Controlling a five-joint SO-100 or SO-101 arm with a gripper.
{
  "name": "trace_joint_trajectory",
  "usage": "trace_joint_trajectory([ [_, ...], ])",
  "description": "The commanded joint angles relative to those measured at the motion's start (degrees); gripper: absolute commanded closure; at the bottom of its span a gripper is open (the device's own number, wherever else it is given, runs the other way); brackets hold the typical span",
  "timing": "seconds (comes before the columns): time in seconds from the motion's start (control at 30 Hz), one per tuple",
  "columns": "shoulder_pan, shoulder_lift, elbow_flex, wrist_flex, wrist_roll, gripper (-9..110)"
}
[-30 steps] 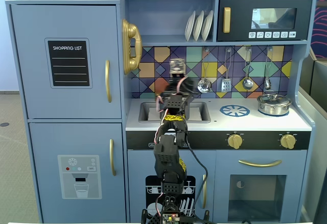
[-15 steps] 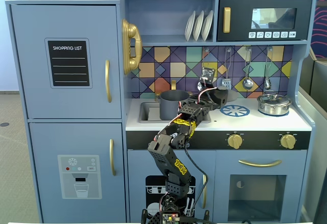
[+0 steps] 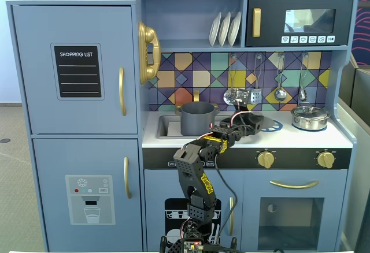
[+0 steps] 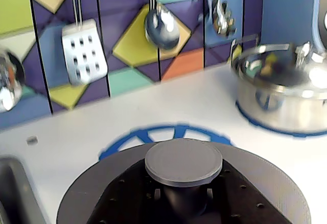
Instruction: Take off the lid from the gray recipient and place it on the counter
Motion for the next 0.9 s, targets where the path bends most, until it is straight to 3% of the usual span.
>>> trace_joint_trajectory([
  [0.0,0.88,-1.32,-0.09,-4.39,-0.35,102],
  [0.7,0.18,-9.49,2.46,-11.60,-1.67,101],
  [0.87,1.23,-7.03,5.36,-10.81,-0.53,76],
])
